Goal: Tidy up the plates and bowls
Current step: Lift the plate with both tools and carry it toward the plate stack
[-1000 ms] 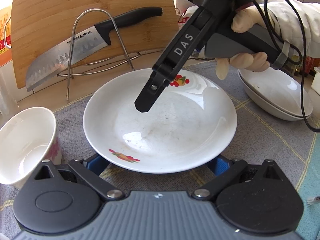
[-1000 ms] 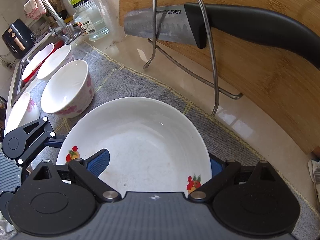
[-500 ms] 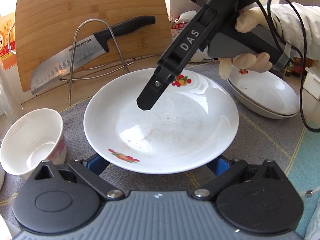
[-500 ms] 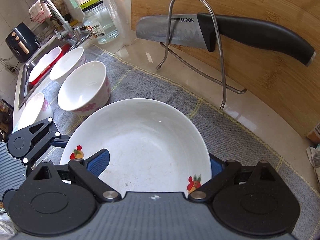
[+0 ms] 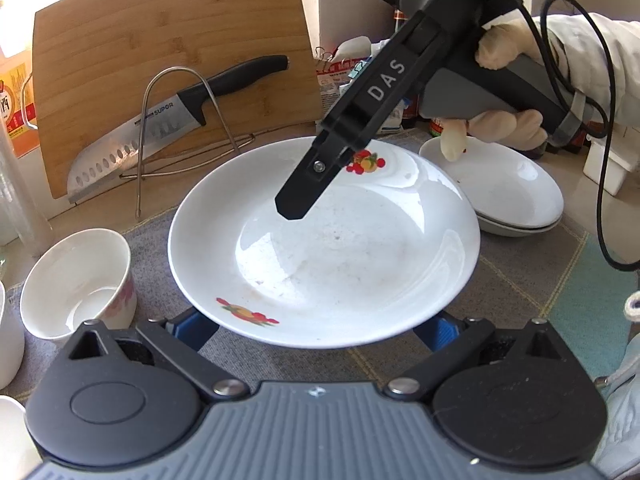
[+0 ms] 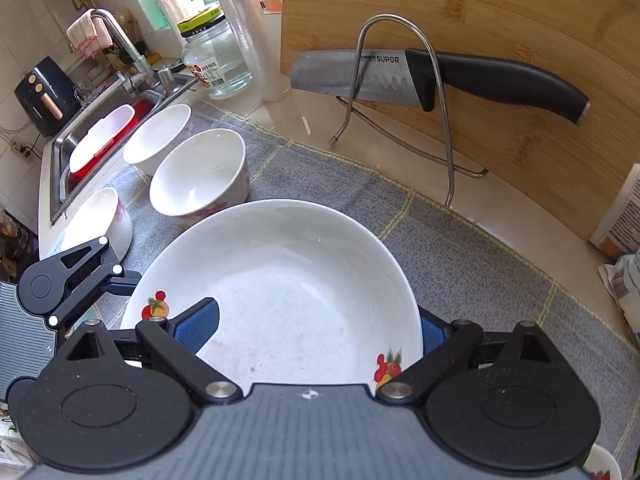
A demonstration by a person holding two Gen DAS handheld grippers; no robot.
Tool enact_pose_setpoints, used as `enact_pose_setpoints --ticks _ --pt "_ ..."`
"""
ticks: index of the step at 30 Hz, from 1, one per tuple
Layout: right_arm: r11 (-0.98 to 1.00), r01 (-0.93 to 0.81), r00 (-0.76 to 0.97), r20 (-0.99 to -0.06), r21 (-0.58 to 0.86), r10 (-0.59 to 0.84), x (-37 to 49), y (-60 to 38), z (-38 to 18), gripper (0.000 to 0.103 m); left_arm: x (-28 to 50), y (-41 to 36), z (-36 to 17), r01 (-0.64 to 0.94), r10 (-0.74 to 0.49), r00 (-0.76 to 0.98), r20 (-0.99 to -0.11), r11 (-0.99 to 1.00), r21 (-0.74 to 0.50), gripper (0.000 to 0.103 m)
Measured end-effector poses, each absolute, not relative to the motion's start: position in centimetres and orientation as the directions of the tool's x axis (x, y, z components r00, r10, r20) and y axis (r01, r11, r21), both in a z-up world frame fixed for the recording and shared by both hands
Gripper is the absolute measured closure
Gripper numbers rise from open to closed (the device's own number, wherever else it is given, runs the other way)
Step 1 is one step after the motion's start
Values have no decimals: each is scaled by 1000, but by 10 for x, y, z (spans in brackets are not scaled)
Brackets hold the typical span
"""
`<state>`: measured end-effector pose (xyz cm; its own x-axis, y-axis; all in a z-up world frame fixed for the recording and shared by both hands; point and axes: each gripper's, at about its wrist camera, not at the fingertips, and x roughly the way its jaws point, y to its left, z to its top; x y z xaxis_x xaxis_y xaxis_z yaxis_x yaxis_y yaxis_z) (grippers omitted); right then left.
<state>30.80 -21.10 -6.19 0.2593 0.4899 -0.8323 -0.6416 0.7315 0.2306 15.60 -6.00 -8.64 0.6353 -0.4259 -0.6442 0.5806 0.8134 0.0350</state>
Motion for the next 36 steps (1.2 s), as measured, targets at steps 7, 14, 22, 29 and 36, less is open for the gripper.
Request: enact_pose_setpoints --ticks 7,14,22,29,36 --pt "734 -638 267 -827 235 496 288 -214 -56 3 140 -60 -81 594 -428 627 -650 804 44 2" --pt "741 -628 274 -824 238 497 270 -220 -52 3 124 -63 -76 608 -438 620 -651 792 46 2" --pt "756 -609 293 -818 240 495 254 -228 -47 3 113 -67 -72 629 -449 614 -650 775 59 2" --pt "773 -589 313 -815 235 487 241 -234 -43 3 107 -68 -68 651 -466 601 -650 757 59 2" --pt "798 -554 338 -811 239 477 228 -249 -43 3 103 -76 -65 684 -489 584 -648 726 68 2"
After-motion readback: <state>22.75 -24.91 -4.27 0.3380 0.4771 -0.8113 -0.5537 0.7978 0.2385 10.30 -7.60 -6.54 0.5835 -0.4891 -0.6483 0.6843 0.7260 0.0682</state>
